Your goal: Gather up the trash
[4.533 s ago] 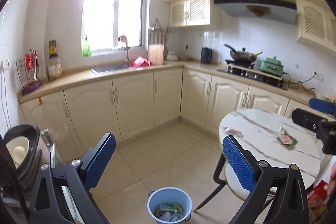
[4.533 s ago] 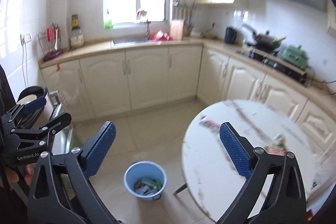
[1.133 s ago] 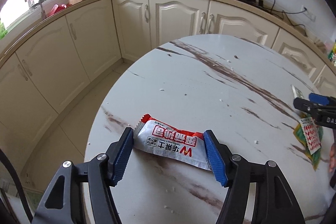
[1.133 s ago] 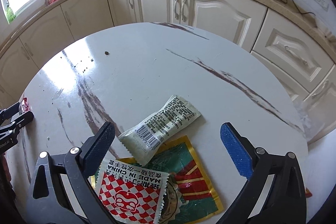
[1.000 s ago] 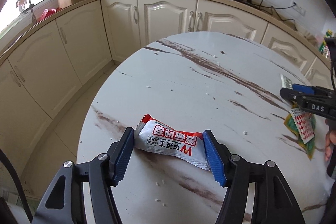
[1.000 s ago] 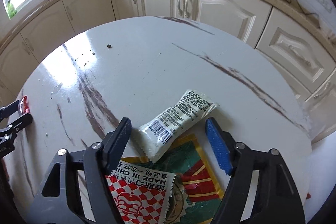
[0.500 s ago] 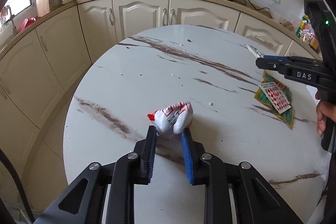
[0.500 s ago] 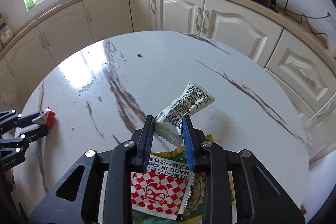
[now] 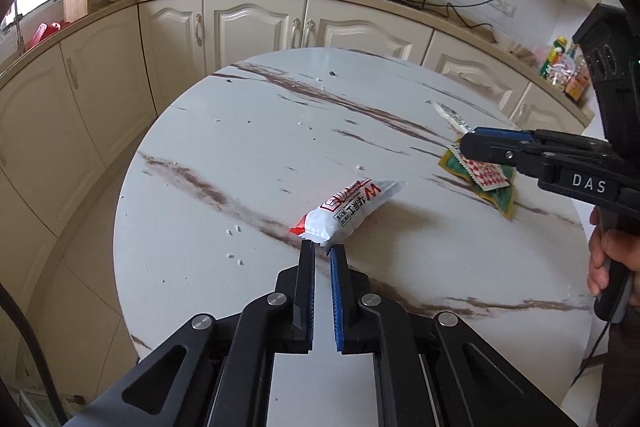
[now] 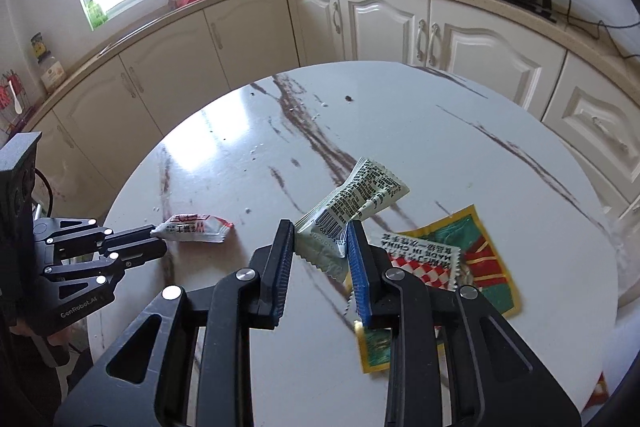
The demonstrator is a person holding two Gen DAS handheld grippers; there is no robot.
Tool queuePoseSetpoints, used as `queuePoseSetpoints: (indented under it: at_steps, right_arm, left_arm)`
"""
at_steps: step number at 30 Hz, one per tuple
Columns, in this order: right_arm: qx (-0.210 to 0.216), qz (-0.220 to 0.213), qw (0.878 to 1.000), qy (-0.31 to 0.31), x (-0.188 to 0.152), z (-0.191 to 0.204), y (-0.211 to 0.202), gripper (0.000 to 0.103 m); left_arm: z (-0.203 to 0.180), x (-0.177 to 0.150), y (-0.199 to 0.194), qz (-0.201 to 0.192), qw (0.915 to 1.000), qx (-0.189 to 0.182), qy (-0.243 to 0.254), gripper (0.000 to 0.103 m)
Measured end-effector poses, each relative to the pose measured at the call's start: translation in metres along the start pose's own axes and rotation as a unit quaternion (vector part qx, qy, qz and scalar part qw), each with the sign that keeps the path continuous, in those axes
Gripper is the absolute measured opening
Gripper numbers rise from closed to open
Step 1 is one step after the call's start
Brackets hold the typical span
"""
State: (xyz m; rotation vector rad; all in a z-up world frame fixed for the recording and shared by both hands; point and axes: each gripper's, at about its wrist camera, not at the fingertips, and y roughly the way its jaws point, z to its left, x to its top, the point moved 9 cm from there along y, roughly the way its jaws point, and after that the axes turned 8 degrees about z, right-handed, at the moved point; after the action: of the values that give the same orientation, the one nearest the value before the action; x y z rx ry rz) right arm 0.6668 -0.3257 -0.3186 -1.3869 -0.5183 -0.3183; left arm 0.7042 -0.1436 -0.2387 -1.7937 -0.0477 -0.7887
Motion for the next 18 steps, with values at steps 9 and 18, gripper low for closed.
queuePoseSetpoints:
  at_steps: [9, 18]
  right_arm:
    - [0.024, 0.004, 1.000, -0.003, -0.020, 0.029, -0.003, 0.026]
    - [0.038, 0.006, 0.999, 0.002, -0.025, 0.043, -0.002, 0.026]
  left_arm:
    - [-0.010, -0.034, -0.027, 0.009, 0.9980, 0.038, 0.049, 0.017]
    - [-0.024, -0.022, -0.021, -0.004, 0.9973, 0.032, 0.067, 0.058]
